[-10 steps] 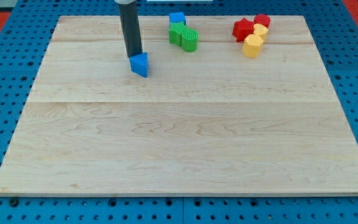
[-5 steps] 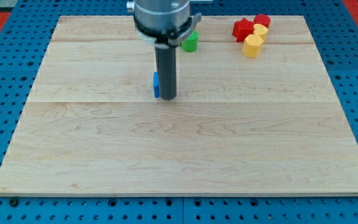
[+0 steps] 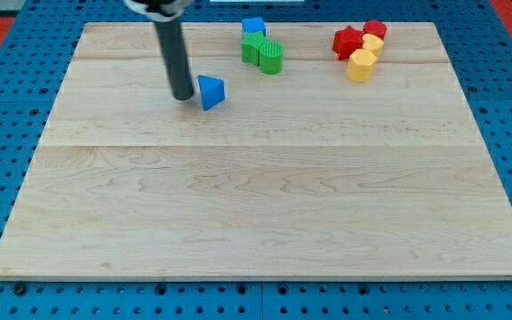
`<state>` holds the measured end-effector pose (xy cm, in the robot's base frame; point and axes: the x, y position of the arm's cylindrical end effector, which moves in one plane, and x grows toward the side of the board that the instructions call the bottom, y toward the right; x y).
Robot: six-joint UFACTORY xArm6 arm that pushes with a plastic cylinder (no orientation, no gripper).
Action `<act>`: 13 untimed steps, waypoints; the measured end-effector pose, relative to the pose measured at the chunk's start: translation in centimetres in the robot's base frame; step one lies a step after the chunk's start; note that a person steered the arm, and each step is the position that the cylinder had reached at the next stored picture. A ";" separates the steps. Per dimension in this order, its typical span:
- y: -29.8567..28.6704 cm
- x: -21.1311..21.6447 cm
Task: Push the blue triangle into the green star
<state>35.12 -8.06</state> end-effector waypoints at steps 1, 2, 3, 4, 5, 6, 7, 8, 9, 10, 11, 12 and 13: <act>6.1 0.0; 10.6 0.4; 13.9 0.4; 14.5 -0.9; 12.5 -1.8; 10.3 -2.1; 11.1 -2.7; 12.7 -3.7; 14.0 -4.3; 15.7 -2.6; 20.4 -2.5; 22.2 -2.6; 20.8 -4.5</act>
<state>30.62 12.77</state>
